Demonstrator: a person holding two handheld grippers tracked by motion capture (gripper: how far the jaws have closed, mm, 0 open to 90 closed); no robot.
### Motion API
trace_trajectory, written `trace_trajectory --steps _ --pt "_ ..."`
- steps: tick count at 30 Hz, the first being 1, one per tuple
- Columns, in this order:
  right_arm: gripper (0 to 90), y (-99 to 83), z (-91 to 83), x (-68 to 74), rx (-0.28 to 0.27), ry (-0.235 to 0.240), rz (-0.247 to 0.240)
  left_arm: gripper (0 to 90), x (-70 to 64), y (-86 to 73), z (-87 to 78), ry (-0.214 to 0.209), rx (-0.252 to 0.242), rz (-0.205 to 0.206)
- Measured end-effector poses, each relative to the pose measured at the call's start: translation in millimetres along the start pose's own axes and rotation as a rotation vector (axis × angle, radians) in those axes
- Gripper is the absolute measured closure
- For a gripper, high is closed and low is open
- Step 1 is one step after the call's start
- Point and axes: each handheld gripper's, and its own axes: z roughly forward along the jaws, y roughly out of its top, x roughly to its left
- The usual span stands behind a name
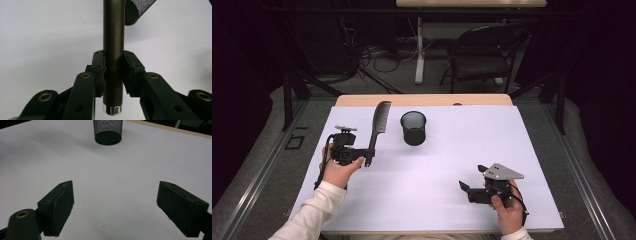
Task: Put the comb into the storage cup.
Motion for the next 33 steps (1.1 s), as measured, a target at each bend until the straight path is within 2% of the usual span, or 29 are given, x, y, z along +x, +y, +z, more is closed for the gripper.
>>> trace_trajectory --steps 7,15,20,33 --pt "14.2 -0.2 0.1 -0.1 -0.001 -0.001 -0.002 72.6 -2.0 -0.4 -9.4 -0.002 -0.067 0.024" --pt "14.2 -0.2 0.4 0.4 0.003 0.0 -0.002 72.6 -7.2 -1.1 -11.8 -0.009 -0.108 0.052" --pt "14.2 -0.7 1.2 -0.3 -0.003 -0.004 0.003 72.6 -11.2 -1.4 -13.8 -0.019 -0.151 0.079" --pt "14.1 -0.7 2.9 0.8 0.004 0.001 0.001 72.6 -31.4 -7.7 -13.3 0.001 -0.263 0.195"
